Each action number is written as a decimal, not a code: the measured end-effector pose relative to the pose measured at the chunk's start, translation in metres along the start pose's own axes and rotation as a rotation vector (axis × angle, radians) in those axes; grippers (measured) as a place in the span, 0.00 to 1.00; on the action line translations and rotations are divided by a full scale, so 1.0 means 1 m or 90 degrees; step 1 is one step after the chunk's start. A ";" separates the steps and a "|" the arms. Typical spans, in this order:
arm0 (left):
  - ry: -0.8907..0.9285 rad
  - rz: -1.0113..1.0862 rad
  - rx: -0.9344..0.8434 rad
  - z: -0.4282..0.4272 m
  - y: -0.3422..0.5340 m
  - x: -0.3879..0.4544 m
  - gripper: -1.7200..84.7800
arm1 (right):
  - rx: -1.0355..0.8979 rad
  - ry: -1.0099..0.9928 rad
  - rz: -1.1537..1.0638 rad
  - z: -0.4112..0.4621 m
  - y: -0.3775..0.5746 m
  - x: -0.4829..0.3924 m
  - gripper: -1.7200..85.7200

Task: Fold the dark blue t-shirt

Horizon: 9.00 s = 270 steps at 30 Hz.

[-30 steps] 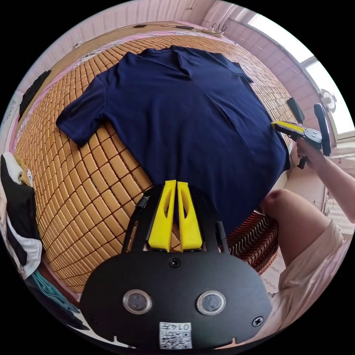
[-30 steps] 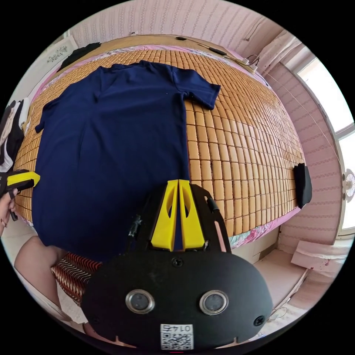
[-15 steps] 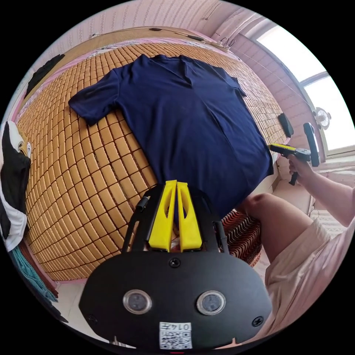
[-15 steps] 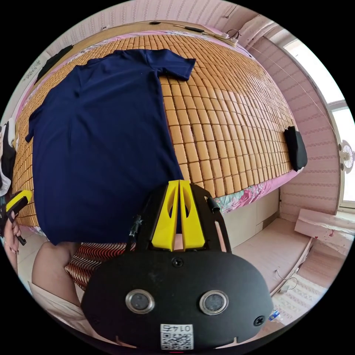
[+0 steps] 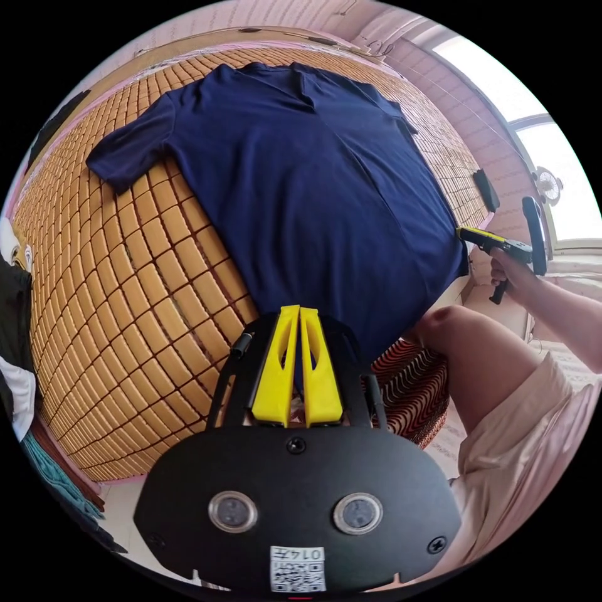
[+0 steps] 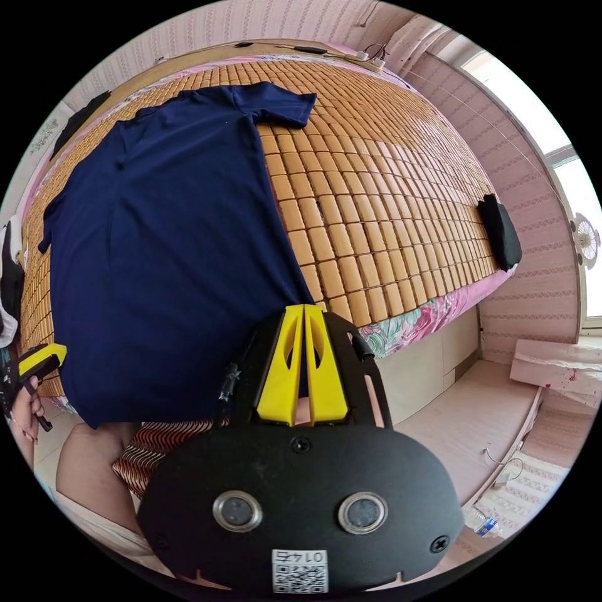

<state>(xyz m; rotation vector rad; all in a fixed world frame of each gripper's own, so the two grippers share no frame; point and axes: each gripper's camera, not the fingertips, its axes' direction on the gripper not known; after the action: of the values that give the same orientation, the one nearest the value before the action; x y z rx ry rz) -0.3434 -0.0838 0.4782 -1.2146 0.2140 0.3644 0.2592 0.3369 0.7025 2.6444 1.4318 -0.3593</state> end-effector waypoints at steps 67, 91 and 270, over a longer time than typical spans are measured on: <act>0.095 -0.031 0.360 -0.052 0.011 -0.087 0.08 | 0.138 -0.288 -0.266 -0.077 -0.288 -0.149 0.09; -0.022 -0.051 0.256 -0.061 -0.087 -0.075 0.03 | 0.159 -0.282 -0.555 -0.073 -0.382 -0.282 0.04; 0.189 -0.091 0.207 -0.110 0.006 -0.091 0.01 | 0.102 -0.447 -0.220 0.078 -0.111 0.244 0.03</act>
<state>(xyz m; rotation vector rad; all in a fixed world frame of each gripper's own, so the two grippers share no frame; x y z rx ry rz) -0.4263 -0.2000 0.4672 -0.9512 0.4229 0.0205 0.2830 0.5787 0.5656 2.0028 1.6117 -1.3203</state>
